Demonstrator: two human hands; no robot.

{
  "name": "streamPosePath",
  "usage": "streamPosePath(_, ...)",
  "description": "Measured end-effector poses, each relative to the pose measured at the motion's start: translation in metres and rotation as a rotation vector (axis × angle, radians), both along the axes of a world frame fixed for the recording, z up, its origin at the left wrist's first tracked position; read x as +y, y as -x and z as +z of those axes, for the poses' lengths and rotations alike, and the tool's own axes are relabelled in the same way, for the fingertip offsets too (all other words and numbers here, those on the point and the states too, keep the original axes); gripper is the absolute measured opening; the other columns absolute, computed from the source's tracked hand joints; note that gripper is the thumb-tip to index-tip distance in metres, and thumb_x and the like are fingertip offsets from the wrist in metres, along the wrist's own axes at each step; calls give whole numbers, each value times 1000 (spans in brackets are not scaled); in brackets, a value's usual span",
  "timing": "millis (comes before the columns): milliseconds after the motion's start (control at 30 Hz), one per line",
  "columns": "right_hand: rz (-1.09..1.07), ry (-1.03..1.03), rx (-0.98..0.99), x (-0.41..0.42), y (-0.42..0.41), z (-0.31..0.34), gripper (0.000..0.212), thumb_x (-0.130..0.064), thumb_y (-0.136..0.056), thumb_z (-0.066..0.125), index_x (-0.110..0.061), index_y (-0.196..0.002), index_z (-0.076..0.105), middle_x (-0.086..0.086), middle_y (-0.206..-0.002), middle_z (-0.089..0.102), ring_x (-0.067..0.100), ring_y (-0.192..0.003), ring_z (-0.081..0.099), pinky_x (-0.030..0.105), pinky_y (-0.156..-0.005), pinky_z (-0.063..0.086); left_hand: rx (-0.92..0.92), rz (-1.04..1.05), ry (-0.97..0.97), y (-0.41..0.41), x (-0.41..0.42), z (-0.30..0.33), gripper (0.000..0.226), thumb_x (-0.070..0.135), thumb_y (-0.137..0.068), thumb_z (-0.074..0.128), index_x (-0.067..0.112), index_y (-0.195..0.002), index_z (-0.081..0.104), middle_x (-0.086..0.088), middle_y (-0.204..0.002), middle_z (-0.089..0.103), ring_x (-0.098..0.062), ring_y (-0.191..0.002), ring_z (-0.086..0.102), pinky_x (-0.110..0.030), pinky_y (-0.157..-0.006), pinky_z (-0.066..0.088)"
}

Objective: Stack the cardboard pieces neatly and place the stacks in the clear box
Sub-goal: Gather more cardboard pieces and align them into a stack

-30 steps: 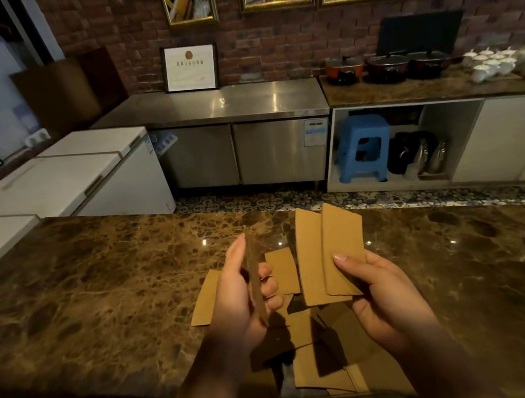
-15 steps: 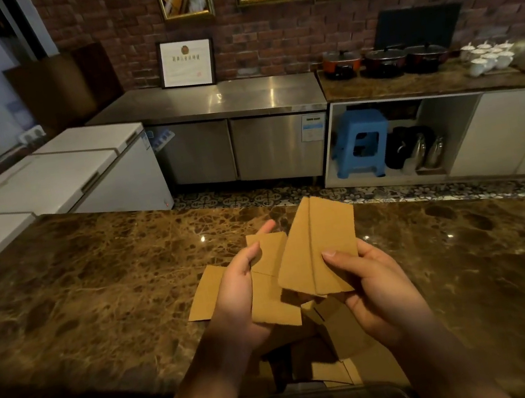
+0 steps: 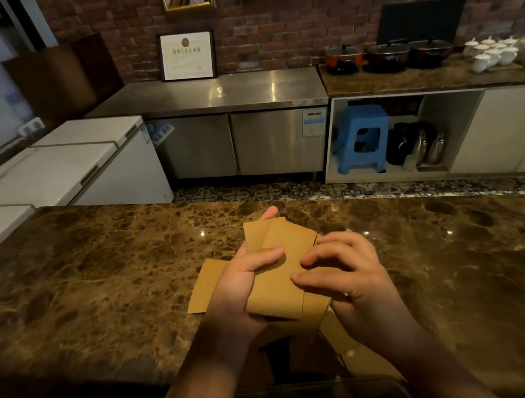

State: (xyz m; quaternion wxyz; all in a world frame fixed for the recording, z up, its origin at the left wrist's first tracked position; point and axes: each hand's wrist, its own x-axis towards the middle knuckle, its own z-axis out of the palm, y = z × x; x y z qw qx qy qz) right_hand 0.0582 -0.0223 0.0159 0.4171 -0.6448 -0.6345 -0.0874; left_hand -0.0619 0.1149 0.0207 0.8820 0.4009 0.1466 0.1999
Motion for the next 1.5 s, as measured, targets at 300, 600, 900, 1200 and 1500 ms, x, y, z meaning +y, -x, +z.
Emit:
streamPosePath(300, -94, 15, -148, -10, -11, -7, 31, -21, -83, 59, -31, -106, 77, -8, -117, 69, 15, -122, 50, 64, -111, 22, 22, 85, -30, -1, 1, -3, 57, 10, -77, 62, 37, -127, 65, -9, -119, 71, -30, -99, 71, -43, -73, 59)
streamPosePath(600, -104, 72, 1054, -26, -23, 13, 29, -43, -62, 82, -34, -88, 70, -14, -87, 77, 11, -85, 73, 27, -69, 60, 89, 183, -106, 6, 5, -5, 69, 5, -70, 72, 45, -126, 63, -6, -115, 71, -30, -95, 69, -44, -69, 59)
streamPosePath(900, 23, 198, 1472, -1, -12, 18, 32, -14, -83, 76, -14, -114, 68, 11, -103, 78, 29, -92, 76, 35, -67, 62, 233, 48, -155, -1, -9, -6, 49, 38, -75, 79, 49, -120, 65, -3, -110, 75, -29, -93, 74, -45, -69, 60)
streamPosePath(1200, 209, -248, 467, -10, 3, 30, 16, -20, -83, 73, -29, -96, 70, -9, -104, 75, 14, -94, 72, 29, -74, 59, 250, 83, 203, 6, 6, -4, 53, 60, -89, 52, 24, -125, 68, -15, -111, 73, -32, -85, 72, -41, -67, 58)
streamPosePath(1500, 279, 81, -69, -15, -2, 4, 28, -16, -89, 71, -27, -115, 72, -6, -123, 65, 8, -119, 57, 37, -90, 50, 30, 42, -26, 9, 3, 5, 62, 2, -78, 58, 26, -134, 58, -15, -116, 69, -36, -101, 66, -47, -80, 56)
